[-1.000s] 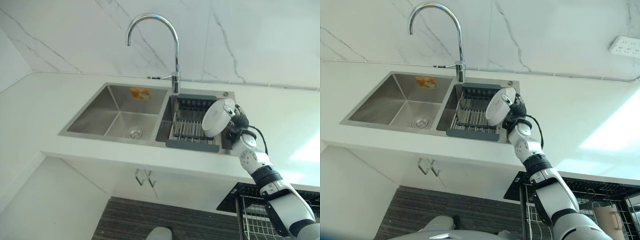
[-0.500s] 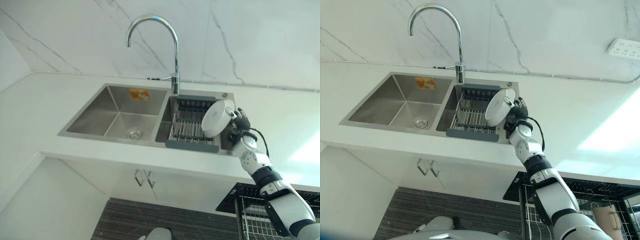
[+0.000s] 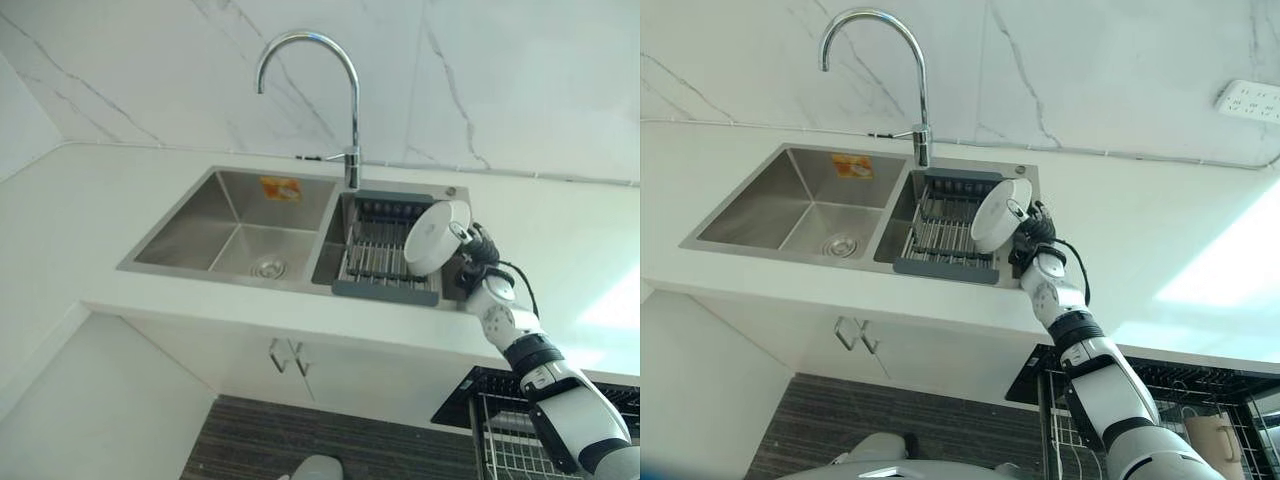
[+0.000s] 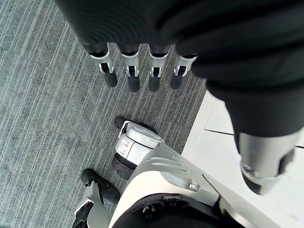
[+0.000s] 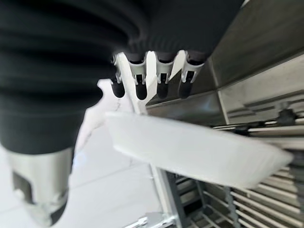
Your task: Place the dishes in the dishwasher.
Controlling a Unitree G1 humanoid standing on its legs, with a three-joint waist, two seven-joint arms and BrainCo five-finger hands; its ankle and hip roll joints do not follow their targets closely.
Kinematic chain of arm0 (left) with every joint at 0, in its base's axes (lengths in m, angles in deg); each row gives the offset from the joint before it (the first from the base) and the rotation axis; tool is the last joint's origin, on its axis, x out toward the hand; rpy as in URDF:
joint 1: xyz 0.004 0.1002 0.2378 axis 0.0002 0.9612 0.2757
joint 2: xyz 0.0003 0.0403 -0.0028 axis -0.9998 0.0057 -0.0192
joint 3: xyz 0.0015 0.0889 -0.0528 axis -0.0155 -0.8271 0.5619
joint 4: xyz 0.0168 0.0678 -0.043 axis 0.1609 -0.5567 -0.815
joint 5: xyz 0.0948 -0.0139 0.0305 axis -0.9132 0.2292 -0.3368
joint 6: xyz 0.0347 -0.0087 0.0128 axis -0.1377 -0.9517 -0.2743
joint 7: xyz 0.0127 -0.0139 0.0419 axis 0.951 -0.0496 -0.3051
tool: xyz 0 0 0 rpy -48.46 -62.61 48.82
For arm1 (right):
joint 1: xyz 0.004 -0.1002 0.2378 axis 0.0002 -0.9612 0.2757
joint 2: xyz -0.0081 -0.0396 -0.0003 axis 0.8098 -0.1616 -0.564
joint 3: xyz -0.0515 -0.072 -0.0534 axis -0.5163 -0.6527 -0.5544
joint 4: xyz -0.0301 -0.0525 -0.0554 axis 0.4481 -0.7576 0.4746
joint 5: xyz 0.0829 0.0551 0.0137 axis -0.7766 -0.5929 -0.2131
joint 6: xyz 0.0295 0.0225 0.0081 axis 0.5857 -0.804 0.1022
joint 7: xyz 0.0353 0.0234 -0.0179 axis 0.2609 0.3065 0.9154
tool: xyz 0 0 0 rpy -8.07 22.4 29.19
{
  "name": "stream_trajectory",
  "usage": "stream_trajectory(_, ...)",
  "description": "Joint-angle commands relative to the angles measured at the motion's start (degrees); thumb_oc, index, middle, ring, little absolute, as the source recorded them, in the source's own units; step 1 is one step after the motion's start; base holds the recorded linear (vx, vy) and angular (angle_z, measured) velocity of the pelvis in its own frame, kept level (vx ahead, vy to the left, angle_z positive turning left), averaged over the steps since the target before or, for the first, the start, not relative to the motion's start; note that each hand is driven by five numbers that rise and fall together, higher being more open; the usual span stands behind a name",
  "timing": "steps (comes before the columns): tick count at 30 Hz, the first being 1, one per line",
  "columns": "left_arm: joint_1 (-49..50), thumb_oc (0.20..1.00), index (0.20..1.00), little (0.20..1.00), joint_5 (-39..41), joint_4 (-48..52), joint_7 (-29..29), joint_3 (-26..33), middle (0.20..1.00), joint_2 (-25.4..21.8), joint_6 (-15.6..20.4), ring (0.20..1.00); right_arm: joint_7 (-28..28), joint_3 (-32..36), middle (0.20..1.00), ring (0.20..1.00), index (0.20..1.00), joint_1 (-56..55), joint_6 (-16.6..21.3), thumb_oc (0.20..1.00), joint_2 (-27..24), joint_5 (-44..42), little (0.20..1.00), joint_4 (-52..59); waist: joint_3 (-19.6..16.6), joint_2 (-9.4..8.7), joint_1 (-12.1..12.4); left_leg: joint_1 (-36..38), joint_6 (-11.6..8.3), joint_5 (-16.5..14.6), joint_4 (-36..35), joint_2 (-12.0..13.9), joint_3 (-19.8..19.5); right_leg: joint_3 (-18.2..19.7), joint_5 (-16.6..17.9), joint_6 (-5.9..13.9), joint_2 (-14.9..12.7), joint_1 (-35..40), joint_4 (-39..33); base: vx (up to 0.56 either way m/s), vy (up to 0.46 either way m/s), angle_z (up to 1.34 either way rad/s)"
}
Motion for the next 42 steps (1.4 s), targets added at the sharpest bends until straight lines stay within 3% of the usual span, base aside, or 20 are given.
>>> stream_trajectory(1, -1.46, 1.0, 1.0, 1.0, -0.27, -2.74, 0.01, -0.88, 1.0, -2.45, -0.03, 1.0, 2.11, -0.06, 1.0, 1.0, 1.0, 5.69, 1.72, 1.0, 1.21, -0.97, 1.0, -1.25, -0.19, -0.76, 0.96, -0.83, -0.56, -5.34, 3.98, 0.42, 1.76, -0.91, 2.71, 4.48, -2.93, 2.84, -4.02, 0.0, 0.0, 0.0)
stream_trajectory(42, -0.19, 1.0, 1.0, 1.0, -2.08, -2.89, 0.77, -1.1, 1.0, -3.49, 0.15, 1.0, 4.79, 0.17, 1.0, 1.0, 1.0, 8.92, -0.76, 1.0, -1.03, -0.09, 1.0, -7.04, 0.17, -0.54, 2.73, -1.08, -0.98, -4.94, 3.98, 0.19, 0.5, -2.32, 2.38, 4.45, -3.2, 3.42, -4.02, 0.0, 0.0, 0.01)
